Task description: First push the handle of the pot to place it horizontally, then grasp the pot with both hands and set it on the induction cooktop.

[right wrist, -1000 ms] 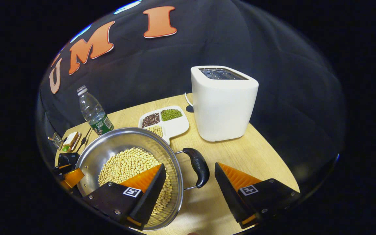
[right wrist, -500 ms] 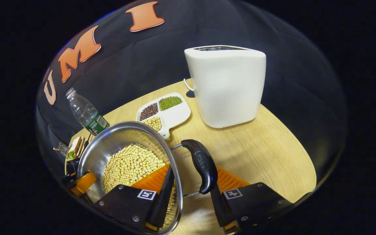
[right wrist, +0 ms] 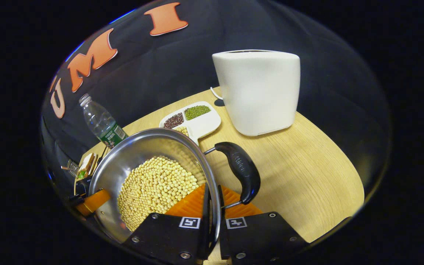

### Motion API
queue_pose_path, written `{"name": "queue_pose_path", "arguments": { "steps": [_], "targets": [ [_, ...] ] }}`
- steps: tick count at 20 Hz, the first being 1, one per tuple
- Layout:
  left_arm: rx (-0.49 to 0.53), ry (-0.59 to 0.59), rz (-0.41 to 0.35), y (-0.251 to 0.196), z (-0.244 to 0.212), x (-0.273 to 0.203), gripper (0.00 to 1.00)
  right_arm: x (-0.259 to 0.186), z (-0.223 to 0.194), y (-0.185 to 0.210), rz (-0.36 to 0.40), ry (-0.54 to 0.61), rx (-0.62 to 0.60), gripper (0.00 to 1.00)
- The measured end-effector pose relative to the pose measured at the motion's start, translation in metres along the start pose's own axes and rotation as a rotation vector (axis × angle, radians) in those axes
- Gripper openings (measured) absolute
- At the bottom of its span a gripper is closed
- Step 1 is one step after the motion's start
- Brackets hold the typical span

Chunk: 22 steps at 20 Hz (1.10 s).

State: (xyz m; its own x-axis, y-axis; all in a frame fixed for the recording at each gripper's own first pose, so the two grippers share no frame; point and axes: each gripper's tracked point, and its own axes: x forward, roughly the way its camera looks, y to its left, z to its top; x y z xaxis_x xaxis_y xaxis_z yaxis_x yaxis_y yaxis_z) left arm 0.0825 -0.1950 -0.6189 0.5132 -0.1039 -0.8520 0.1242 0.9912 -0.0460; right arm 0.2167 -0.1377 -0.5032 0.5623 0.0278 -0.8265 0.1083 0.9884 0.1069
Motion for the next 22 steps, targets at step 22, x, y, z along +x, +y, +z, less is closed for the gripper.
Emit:
{"name": "queue_pose_path", "arguments": {
  "steps": [22],
  "targets": [
    [-0.080,-0.102,-0.004,0.082,0.049,-0.122,0.59,0.015,0.001,0.005,0.075,-0.063,0.049,0.06]
  ]
}}
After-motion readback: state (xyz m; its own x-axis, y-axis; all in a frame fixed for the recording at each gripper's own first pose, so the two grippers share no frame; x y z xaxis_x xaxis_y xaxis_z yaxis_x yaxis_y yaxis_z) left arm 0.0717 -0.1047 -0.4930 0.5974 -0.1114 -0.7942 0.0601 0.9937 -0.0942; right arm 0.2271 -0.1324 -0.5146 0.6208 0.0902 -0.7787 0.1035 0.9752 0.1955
